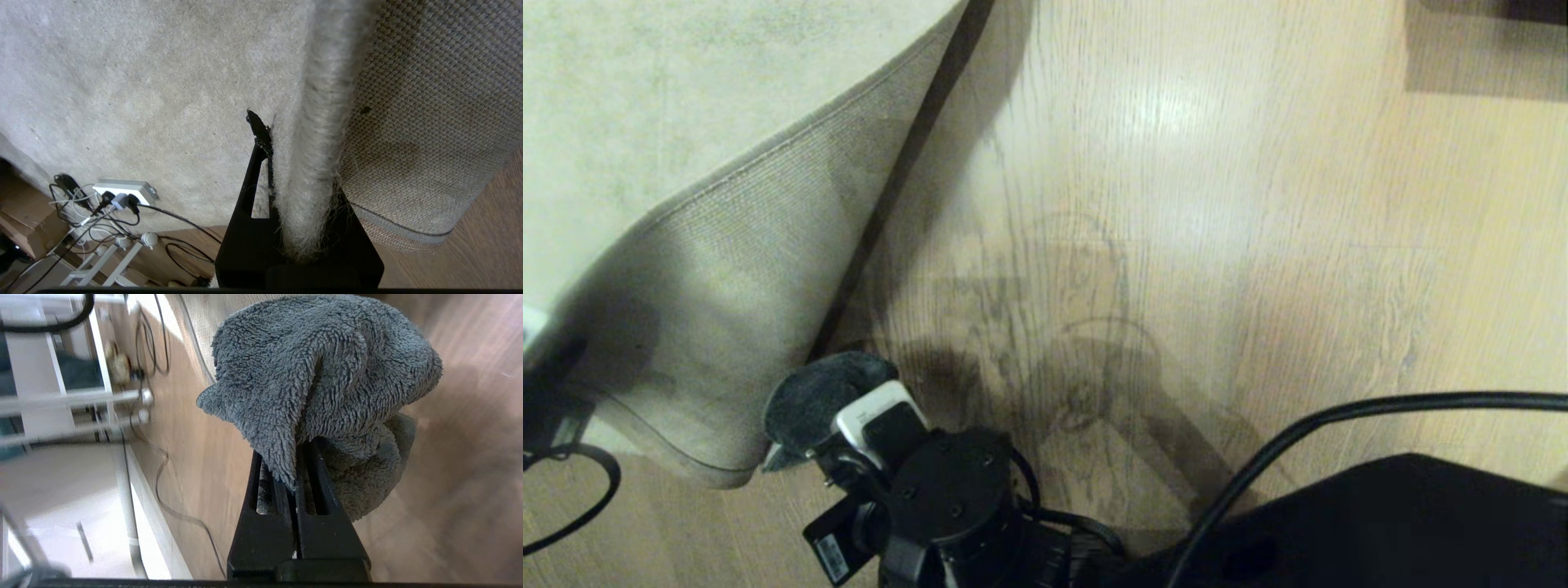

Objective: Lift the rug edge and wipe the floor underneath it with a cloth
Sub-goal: Wipe the floor under the carpet with a rag

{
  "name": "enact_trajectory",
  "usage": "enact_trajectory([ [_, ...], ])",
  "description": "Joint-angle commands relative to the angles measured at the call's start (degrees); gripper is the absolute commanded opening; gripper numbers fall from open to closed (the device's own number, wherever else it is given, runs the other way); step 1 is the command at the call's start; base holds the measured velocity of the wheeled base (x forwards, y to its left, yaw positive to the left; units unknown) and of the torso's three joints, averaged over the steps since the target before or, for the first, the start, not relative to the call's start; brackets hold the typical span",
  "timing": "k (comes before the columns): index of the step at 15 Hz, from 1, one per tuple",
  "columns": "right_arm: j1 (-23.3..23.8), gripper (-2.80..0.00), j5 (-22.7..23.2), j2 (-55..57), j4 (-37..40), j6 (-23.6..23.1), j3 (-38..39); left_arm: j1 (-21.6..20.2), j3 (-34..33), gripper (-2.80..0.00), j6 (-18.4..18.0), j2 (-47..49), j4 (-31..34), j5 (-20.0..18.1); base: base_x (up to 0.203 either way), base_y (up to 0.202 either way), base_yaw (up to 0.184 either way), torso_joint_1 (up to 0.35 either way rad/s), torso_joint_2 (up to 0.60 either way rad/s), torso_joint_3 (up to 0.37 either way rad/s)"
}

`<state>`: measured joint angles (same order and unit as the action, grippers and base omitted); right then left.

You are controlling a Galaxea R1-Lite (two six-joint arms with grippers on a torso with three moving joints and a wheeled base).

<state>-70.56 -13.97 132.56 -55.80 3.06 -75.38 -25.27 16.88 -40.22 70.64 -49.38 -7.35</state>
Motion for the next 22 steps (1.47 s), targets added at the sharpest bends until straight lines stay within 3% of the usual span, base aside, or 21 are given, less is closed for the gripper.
enact_trajectory([
  [1,0.3,-2.8,-0.1,6.7,-2.4,0.1,-3.9,0.0,-0.6,-2.8,-0.2,-0.1,-0.3,0.0,0.0,0.0,0.0,0.0,0.0,0.0],
  [10,8.2,-2.8,-0.5,18.1,-12.3,-0.5,-18.6,-0.1,-1.9,-2.8,-0.5,-0.1,-0.3,0.1,0.0,0.0,0.0,0.0,0.0,0.0],
  [22,17.6,-2.8,-1.1,12.7,-16.0,-6.8,-20.4,0.0,-1.9,-2.8,-0.5,0.2,-0.3,0.1,0.0,0.0,0.0,0.0,0.0,0.0],
])
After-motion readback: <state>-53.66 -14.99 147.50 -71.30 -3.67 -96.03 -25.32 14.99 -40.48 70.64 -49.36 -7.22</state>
